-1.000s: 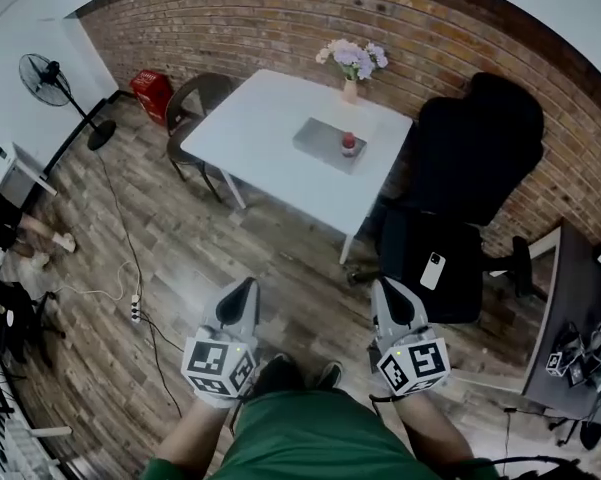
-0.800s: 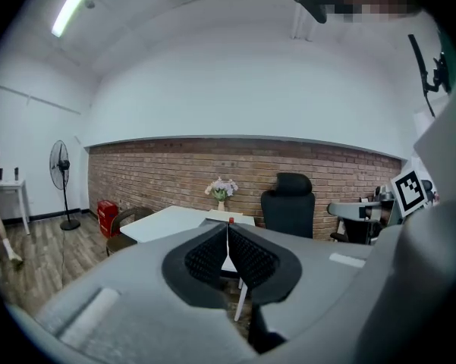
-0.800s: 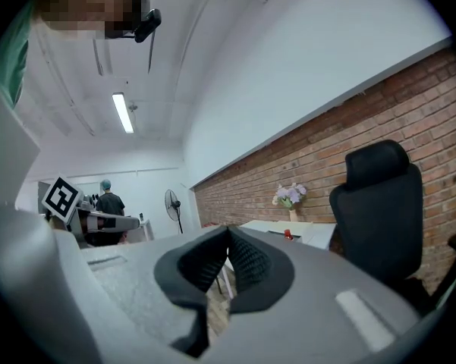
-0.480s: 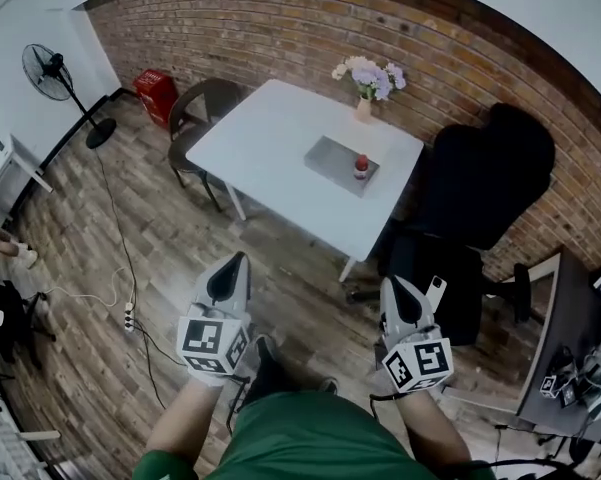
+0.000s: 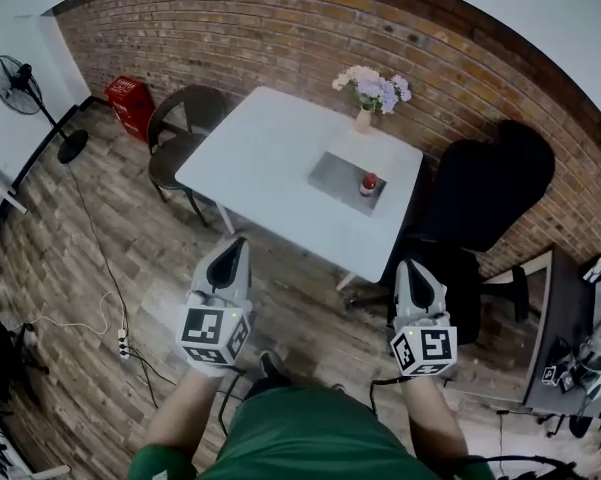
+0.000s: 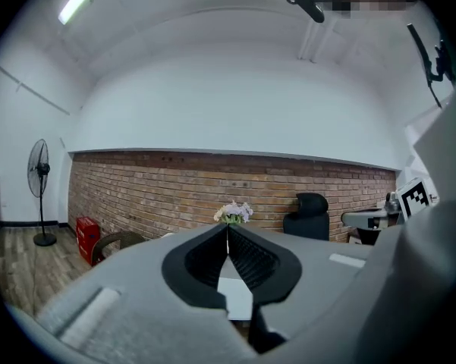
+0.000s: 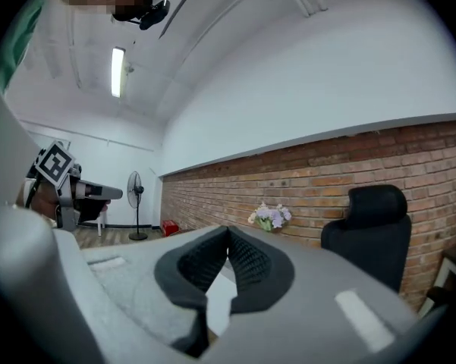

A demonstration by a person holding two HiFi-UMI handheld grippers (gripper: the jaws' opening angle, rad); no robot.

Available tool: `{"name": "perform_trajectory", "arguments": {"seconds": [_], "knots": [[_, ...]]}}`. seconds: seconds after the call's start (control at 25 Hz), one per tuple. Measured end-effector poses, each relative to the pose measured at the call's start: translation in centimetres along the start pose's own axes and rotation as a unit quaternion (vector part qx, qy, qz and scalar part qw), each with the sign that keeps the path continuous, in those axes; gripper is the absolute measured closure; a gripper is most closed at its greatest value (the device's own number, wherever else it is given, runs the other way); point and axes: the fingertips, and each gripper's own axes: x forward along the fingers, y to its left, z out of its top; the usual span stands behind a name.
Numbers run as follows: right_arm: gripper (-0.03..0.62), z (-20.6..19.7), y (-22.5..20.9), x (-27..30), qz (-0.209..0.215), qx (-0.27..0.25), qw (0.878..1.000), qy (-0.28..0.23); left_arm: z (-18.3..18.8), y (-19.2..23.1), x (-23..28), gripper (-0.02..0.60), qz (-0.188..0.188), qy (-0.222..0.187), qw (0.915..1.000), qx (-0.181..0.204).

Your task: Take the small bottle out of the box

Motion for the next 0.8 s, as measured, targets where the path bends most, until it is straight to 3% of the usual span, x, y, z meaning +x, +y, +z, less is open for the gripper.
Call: {"name": "perform_trajectory", "arguments": {"seconds": [0.4,0.8], "knots": [[0.592,-1.1,3.7,4.7,-0.045,0.016,0.998,0.034,-2.0,7.2,3.2,0.569,-0.038,0.015,0.9988,-0.027],[0.592,-3.5,1.9,8.2,-0.064,0.04,0.994,0.074,-4.2,7.8,7.5,0.569,-0.062,0.037,0.9962,-0.049]]}}
